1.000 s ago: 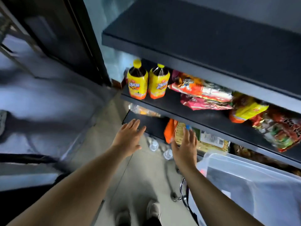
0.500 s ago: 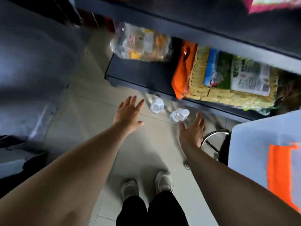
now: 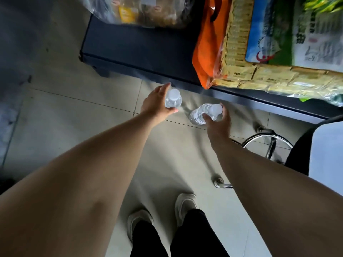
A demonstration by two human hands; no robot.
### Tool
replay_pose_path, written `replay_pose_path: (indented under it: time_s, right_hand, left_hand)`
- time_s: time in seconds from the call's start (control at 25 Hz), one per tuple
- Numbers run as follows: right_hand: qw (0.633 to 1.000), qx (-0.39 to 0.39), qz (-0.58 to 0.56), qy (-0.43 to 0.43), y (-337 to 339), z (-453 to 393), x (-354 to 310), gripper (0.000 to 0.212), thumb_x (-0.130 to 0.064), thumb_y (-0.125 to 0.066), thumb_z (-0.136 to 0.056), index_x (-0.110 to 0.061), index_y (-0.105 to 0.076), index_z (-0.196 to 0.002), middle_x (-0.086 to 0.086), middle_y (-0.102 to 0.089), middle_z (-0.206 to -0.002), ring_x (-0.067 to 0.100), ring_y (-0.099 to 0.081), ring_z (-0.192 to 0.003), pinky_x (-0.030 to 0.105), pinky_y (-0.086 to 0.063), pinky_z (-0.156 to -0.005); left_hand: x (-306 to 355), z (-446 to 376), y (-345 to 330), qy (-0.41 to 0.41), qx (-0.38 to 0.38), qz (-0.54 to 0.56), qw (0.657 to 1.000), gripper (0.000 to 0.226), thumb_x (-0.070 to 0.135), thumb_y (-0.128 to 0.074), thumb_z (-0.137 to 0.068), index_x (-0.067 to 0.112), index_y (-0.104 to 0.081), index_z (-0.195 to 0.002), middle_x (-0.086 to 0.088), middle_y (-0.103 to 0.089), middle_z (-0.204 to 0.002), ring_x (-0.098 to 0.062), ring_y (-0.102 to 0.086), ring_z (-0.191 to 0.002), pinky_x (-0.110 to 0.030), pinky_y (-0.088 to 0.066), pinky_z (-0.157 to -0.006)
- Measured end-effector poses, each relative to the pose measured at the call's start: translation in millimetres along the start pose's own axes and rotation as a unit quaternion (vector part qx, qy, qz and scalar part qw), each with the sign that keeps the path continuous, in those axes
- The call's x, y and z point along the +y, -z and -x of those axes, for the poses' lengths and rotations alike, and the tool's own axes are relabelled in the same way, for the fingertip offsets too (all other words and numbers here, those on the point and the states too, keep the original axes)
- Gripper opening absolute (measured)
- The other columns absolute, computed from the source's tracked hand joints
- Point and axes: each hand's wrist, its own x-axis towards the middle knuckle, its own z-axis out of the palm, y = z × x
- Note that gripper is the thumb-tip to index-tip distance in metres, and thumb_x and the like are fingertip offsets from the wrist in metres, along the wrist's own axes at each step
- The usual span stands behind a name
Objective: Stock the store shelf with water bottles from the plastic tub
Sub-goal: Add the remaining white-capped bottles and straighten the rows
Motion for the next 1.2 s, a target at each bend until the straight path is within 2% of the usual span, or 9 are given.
replay_pose_path:
  time_s: [0.12,0.28,0.44,0.56,0.72,0.92,1.0,1.08,1.2]
  right_hand:
    - [1.000,0.002,-0.027,-0.015,-3,-9,7,0.048,-0.021,-0.073,-0.076,-0.016,-0.057,-0.122,0.004,-0.061,-0.116,0.017,-0.055,-0.103,0.038,-0.045,-0.099]
    - [0.999,-0.005,-0.046,-0.003,-8,-14,4,0.041,-0.021,-0.069,-0.080,-0.021,-0.058,-0.120,-0.001,-0.061,-0.112,0.016,-0.056,-0.101,0.030,-0.046,-0.091]
    - [0.999,-0.006,-0.046,0.019,-6,-7,-11,0.035,-0.020,-0.068,-0.082,-0.017,-0.058,-0.116,-0.001,-0.061,-0.108,0.015,-0.055,-0.099,0.034,-0.047,-0.095]
    - [0.999,-0.019,-0.039,0.033,9,15,-35,0.036,-0.018,-0.068,-0.084,-0.011,-0.058,-0.117,0.002,-0.061,-0.108,0.013,-0.052,-0.095,0.028,-0.044,-0.091]
    - [0.997,-0.038,-0.033,0.053,44,61,-94,0.034,-0.017,-0.067,-0.085,-0.010,-0.058,-0.117,-0.002,-0.057,-0.100,0.012,-0.051,-0.091,0.020,-0.039,-0.078]
    - [0.994,-0.005,-0.096,0.047,94,136,-189,0.034,-0.017,-0.066,-0.085,-0.012,-0.058,-0.118,0.000,-0.061,-0.101,0.015,-0.054,-0.091,0.015,-0.034,-0.071]
    - [0.991,-0.006,-0.123,0.055,126,163,-234,0.033,-0.019,-0.066,-0.085,-0.013,-0.058,-0.117,0.000,-0.062,-0.101,0.016,-0.055,-0.092,0.017,-0.037,-0.069]
    - [0.989,-0.024,-0.126,0.069,163,189,-281,0.033,-0.021,-0.065,-0.085,-0.014,-0.058,-0.116,-0.004,-0.059,-0.096,0.014,-0.053,-0.088,0.018,-0.035,-0.057]
    - [0.987,-0.063,-0.072,0.130,224,220,-354,0.039,-0.024,-0.065,-0.086,-0.014,-0.056,-0.123,-0.002,-0.059,-0.101,0.014,-0.052,-0.091,0.021,-0.034,-0.066]
  left_hand:
    - [1,-15,-11,0.013,0.011,0.059,0.998,0.068,0.027,-0.072,-0.079,0.018,-0.041,-0.139,-0.003,-0.049,-0.139,-0.021,-0.046,-0.126,-0.024,-0.034,-0.099]
    - [2,-19,-20,0.029,0.043,0.107,0.993,0.049,0.024,-0.071,-0.080,0.018,-0.056,-0.126,-0.003,-0.060,-0.126,-0.021,-0.054,-0.115,-0.020,-0.037,-0.088]
    - [-7,-3,-8,0.094,0.066,0.202,0.973,0.045,0.021,-0.071,-0.081,0.013,-0.059,-0.123,-0.005,-0.065,-0.118,-0.021,-0.057,-0.106,-0.014,-0.036,-0.077]
    - [-5,23,18,0.092,0.064,0.204,0.973,0.042,0.022,-0.072,-0.080,0.011,-0.061,-0.119,-0.007,-0.067,-0.113,-0.022,-0.059,-0.100,-0.016,-0.036,-0.075]
    - [18,69,77,0.082,0.096,0.189,0.974,0.038,0.023,-0.072,-0.080,0.009,-0.062,-0.115,-0.010,-0.067,-0.109,-0.026,-0.059,-0.099,-0.020,-0.035,-0.076]
    - [73,127,157,0.103,0.167,0.273,0.942,0.030,0.034,-0.070,-0.070,0.019,-0.061,-0.094,-0.002,-0.065,-0.090,-0.023,-0.061,-0.087,-0.033,-0.048,-0.081]
    - [109,152,202,0.102,0.179,0.277,0.939,0.040,0.038,-0.069,-0.067,0.015,-0.062,-0.098,-0.002,-0.065,-0.090,-0.025,-0.063,-0.092,-0.033,-0.047,-0.082]
    - [148,176,248,0.091,0.185,0.248,0.946,0.040,0.033,-0.074,-0.074,0.008,-0.063,-0.104,-0.008,-0.067,-0.095,-0.028,-0.062,-0.096,-0.027,-0.042,-0.074]
    - [213,212,321,0.045,0.183,0.184,0.965,0.034,0.030,-0.074,-0.078,0.009,-0.066,-0.104,-0.008,-0.070,-0.098,-0.025,-0.063,-0.093,-0.025,-0.039,-0.070]
